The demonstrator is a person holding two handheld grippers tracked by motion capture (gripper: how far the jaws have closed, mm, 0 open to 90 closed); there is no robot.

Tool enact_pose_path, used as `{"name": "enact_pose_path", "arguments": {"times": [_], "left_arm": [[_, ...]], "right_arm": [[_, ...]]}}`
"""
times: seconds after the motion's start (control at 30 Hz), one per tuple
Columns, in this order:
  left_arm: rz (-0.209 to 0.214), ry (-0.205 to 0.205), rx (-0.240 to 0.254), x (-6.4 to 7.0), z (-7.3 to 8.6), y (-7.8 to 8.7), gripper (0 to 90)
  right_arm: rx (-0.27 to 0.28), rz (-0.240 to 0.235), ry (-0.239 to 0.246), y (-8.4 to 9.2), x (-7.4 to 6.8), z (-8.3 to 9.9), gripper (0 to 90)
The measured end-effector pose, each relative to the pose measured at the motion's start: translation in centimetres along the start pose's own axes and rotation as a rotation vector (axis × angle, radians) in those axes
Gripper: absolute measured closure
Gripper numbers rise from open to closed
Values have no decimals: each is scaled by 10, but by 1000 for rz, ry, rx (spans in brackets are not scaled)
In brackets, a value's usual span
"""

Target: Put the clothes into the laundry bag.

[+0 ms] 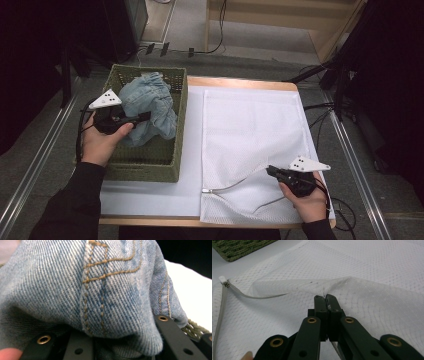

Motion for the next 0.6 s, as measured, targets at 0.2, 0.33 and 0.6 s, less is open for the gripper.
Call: {"name": "enact_pose_path", "arguments": {"times": [0.2,0.33,0.6], "left_arm": [[-6,2,70,-1,-7,7,679],[-10,-13,101,1,-10,10,678],[-11,-19,162,4,-16,16,677]], "right_arm": [[-3,-3,2,-1,-1,0,899],[-3,-3,1,-2,0,1,899],[-3,-6,3,-2,-1,1,899]]}}
Point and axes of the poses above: each handheld gripper's, and its own axes: y roughly backward along the jaws, z roughly out of its underside, x roughly to its right, the point moved 7 cm from there along -y, roughly forward along the jaws, and after that the axes turned 5 degrees about x, right-handed, at the moved point
